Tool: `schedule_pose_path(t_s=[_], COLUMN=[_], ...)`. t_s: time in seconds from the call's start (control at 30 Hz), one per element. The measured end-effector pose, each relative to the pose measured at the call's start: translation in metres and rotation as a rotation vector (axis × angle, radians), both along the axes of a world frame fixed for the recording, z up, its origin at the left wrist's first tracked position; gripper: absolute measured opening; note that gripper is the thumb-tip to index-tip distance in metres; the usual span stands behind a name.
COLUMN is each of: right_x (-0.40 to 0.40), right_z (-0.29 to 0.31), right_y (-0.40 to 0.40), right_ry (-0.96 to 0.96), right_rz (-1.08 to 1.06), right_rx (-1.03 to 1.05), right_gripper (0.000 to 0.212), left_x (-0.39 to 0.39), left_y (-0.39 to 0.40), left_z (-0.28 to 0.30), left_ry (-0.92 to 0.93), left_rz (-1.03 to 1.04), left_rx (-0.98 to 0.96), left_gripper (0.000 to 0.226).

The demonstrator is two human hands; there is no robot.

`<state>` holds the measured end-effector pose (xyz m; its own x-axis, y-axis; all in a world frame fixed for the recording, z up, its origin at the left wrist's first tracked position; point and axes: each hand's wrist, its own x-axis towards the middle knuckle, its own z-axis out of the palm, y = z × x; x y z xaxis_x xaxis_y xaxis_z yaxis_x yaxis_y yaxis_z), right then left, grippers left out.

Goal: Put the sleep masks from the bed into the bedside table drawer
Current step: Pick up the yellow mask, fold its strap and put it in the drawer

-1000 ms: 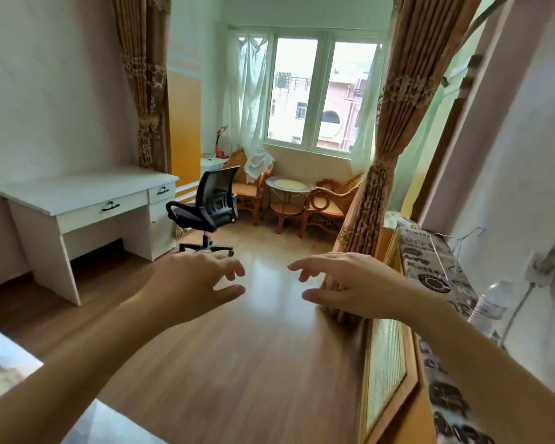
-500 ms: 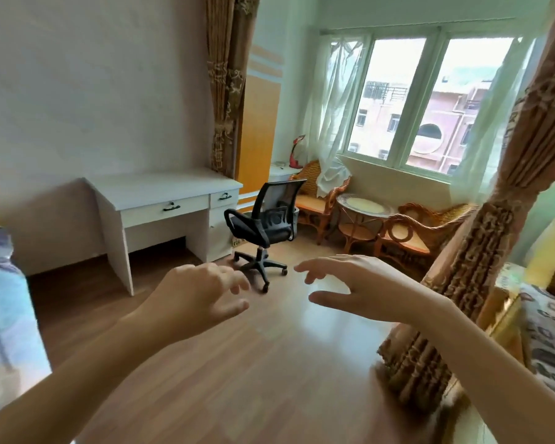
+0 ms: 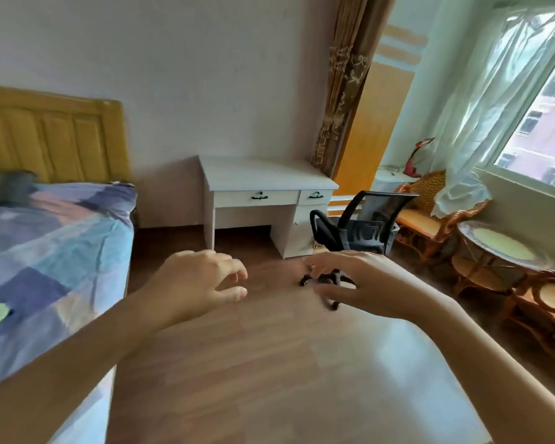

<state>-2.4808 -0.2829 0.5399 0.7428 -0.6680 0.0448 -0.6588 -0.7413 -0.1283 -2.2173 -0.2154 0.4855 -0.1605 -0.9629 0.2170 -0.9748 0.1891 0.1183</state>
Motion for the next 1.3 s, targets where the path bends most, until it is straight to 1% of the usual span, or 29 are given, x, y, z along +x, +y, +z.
schedule_pose_path(t_s=[0.13, 0.23, 0.33, 0.4, 0.53, 0.63, 0.67, 0.77, 0.8, 0.9, 1.1, 1.2, 1.3], right_x=[0.062, 0.114, 0.163, 0.193, 0.259, 0.312, 0.332, 0.397, 0.421, 0.494, 0.638, 0.703, 0.762], right_z=[-0.018, -0.028, -0.033, -0.034, -0.032, -0.032, -0.033, -0.040, -0.044, -0.058, -0.095, -0.113, -0.134], right_y=[-0.041, -0.067, -0.098, -0.122, -0.168, -0.194, -0.201, -0.218, -0.223, -0.238, -0.280, -0.301, -0.312], right_ry=[0.028, 0.034, 0.035, 0.036, 0.073, 0.086, 0.082, 0.085, 0.093, 0.117, 0.151, 0.193, 0.259], right_rz=[0.130, 0.236, 0.306, 0.338, 0.398, 0.470, 0.503, 0.604, 0.644, 0.776, 1.029, 1.122, 1.184], right_rx=[0.083, 0.062, 0.076, 0.075, 0.055, 0.051, 0.059, 0.083, 0.094, 0.140, 0.222, 0.320, 0.358], right_gripper=[0.043, 0.045, 0.044, 0.044, 0.044, 0.042, 0.042, 0.042, 0.043, 0.043, 0.042, 0.043, 0.041], left_x=[0.047, 0.096, 0.148, 0.178, 0.231, 0.268, 0.280, 0.316, 0.328, 0.369, 0.459, 0.495, 0.528], left_y=[-0.002, -0.008, -0.025, -0.043, -0.081, -0.096, -0.097, -0.096, -0.095, -0.093, -0.095, -0.101, -0.100], left_z=[-0.008, -0.012, -0.018, -0.022, -0.024, -0.027, -0.029, -0.041, -0.046, -0.064, -0.106, -0.124, -0.154], left_ry=[-0.021, 0.011, 0.052, 0.061, 0.091, 0.111, 0.119, 0.170, 0.181, 0.173, 0.253, 0.384, 0.548], left_rz=[0.158, 0.259, 0.363, 0.393, 0.428, 0.438, 0.458, 0.550, 0.587, 0.720, 1.009, 1.201, 1.395], left_rx=[0.041, 0.024, 0.001, -0.016, -0.032, -0.086, -0.090, -0.039, -0.024, 0.002, 0.062, 0.089, 0.153], left_gripper=[0.033, 0.039, 0.032, 0.031, 0.039, 0.049, 0.048, 0.034, 0.032, 0.036, 0.025, 0.023, 0.017])
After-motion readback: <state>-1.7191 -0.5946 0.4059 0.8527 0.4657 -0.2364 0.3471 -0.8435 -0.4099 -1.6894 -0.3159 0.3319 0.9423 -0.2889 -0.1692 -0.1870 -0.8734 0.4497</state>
